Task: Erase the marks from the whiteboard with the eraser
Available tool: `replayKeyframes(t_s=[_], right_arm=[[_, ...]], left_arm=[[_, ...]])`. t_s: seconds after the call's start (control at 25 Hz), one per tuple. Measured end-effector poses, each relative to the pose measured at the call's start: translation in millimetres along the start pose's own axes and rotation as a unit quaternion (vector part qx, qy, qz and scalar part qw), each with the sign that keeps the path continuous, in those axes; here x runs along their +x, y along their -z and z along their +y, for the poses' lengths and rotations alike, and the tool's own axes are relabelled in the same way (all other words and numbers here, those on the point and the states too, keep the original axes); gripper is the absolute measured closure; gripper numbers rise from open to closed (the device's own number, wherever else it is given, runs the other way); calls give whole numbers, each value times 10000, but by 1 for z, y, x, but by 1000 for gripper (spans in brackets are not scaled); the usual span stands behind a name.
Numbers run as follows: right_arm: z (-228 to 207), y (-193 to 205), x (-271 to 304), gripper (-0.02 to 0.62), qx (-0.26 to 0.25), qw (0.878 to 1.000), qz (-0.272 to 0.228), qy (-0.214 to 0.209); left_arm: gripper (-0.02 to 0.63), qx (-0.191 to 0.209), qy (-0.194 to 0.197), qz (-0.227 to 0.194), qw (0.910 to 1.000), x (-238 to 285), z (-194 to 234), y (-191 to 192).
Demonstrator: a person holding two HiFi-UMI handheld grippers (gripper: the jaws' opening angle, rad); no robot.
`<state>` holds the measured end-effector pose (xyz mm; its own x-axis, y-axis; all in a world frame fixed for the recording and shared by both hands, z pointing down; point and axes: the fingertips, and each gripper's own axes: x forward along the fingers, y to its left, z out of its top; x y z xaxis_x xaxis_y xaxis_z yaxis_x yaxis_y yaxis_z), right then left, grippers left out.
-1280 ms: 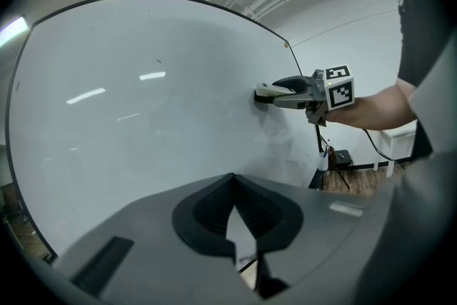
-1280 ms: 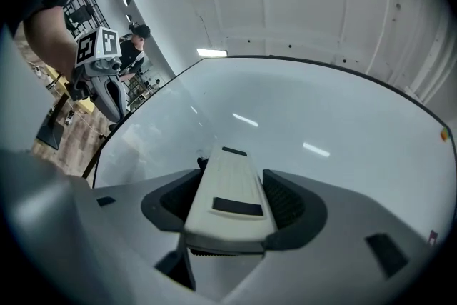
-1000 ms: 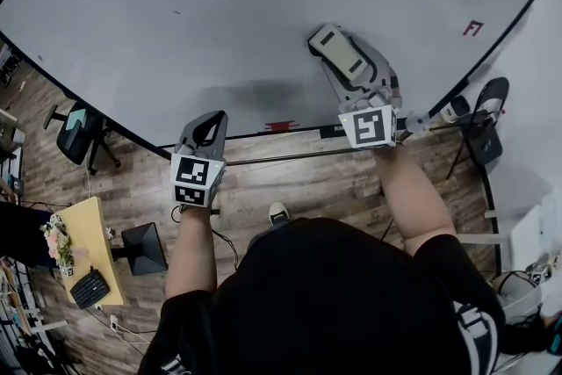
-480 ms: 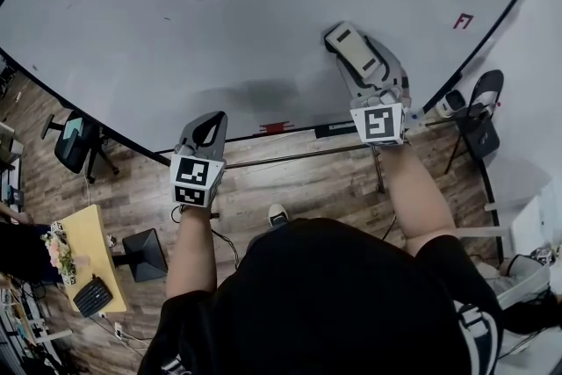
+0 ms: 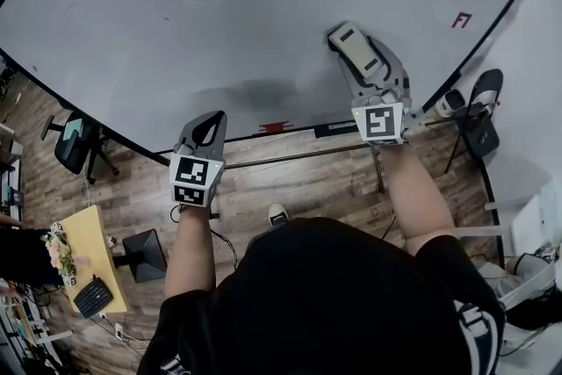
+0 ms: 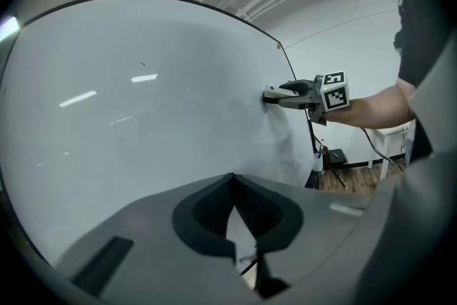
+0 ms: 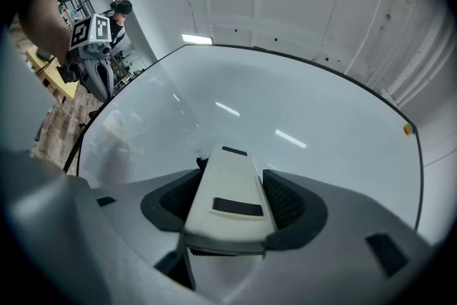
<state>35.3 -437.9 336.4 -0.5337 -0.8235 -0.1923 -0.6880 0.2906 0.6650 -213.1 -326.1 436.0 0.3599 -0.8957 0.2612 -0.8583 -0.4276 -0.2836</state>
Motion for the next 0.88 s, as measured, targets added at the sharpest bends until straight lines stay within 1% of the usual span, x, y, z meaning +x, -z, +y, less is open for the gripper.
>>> replayKeyframes(t_s=[0.16,0.28,0.44,0.88], right_arm=[[3,-1,3,334,15,9999,-124,-28],[3,-4,5,334,-89,9999,-71,-39],[8,-10,8,334,-64,9998,-141,-112],[41,-38,23,334,-161,9987,-297,-386]], left_arm=[[595,2,3,-4,10000,1,0,0],[595,2,8,-2,10000,3,-2,1],[595,-2,-11,-8,10000,3,-4,0],[595,-82,-155,16,9998,-14,7,8]])
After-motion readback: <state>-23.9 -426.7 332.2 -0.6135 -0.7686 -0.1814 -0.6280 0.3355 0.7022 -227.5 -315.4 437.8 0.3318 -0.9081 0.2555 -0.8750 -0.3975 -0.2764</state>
